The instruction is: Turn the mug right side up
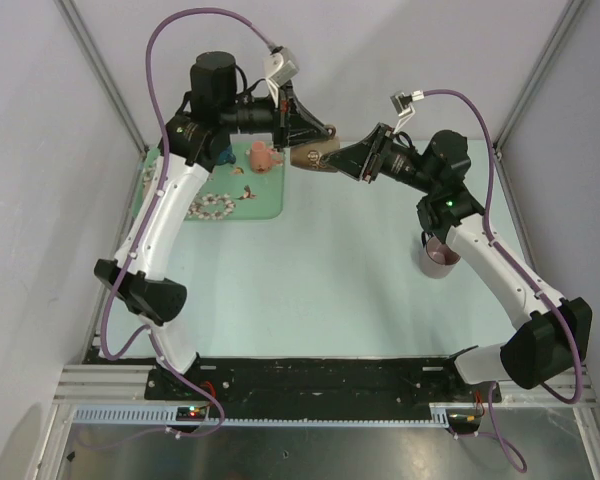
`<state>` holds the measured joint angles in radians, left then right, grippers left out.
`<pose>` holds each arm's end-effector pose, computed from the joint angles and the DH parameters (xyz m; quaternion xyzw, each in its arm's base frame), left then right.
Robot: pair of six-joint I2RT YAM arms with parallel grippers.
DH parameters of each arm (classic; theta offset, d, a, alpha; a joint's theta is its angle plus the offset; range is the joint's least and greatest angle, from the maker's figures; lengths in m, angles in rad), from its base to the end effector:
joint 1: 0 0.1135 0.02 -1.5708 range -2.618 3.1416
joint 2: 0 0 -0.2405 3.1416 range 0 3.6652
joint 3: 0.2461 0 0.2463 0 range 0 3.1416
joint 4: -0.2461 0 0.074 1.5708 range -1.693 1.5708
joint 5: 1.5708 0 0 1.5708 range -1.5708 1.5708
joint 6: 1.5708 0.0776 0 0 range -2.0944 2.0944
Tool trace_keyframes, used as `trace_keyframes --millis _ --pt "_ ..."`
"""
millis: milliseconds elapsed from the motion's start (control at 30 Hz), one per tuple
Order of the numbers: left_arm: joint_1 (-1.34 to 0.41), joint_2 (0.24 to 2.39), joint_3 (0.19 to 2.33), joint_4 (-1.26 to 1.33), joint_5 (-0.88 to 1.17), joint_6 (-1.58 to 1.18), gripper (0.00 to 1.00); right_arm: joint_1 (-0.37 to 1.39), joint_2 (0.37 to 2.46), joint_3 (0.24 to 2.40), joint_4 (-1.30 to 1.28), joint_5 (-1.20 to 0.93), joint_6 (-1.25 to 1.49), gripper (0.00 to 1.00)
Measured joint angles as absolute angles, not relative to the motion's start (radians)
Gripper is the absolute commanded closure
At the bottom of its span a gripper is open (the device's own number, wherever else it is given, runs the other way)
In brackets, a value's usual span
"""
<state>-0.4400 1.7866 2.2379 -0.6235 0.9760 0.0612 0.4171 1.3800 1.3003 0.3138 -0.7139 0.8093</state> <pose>0.3128 -0.2183 0.4865 0.4600 0.5800 -0.4594 0.4908 0.2960 0.1868 0.4212 -0.1558 0.6229 0.6003 0.4768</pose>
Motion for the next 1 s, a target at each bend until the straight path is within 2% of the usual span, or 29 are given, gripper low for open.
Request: trace_keyframes --millis 33,133,167,200,233,267,300,333,500,667,800,1000 --pt "-0.441 1.787 2.234 -0.624 0.977 0.062 1.00 0.418 1.380 1.300 0.314 -0.717 0.812 0.66" --pt "-0.448 1.788 2.226 -0.627 0.985 0.064 1.00 0.418 1.388 1.301 0.350 -0.743 0.838 0.91" --pt "-0.450 1.788 2.225 -0.627 0.985 0.069 0.88 0.418 1.393 1.302 0.366 -0.758 0.850 0.96" --pt "-0.450 1.789 2.225 -0.625 0.992 0.072 0.70 0.417 1.396 1.302 0.374 -0.770 0.868 0.98" --pt "-0.450 1.789 2.225 -0.624 0.994 0.073 0.35 0.416 1.399 1.303 0.380 -0.778 0.871 0.99" --pt "-0.450 1.789 2.225 -0.624 0.991 0.072 0.18 0.415 1.399 1.303 0.378 -0.780 0.868 0.99" --pt "-0.450 1.789 2.225 -0.623 0.976 0.075 0.09 0.416 1.398 1.305 0.363 -0.772 0.852 1.00" --pt "-0.452 1.789 2.225 -0.620 0.958 0.067 0.05 0.419 1.397 1.306 0.333 -0.762 0.833 1.00" --pt "-0.430 1.789 2.220 -0.615 0.828 0.067 0.01 0.432 1.391 1.309 0.029 -0.603 0.662 1.00" --pt "-0.326 1.788 2.173 -0.603 0.700 0.186 0.00 0.482 1.420 1.367 -0.396 -0.262 0.453 1.00" --pt "-0.212 1.788 2.056 -0.591 0.583 0.365 0.00 0.536 1.529 1.419 -0.622 -0.053 0.352 1.00" --pt "-0.128 1.787 1.729 -0.589 0.297 0.842 0.02 0.582 1.724 1.417 -0.849 0.135 0.290 1.00"
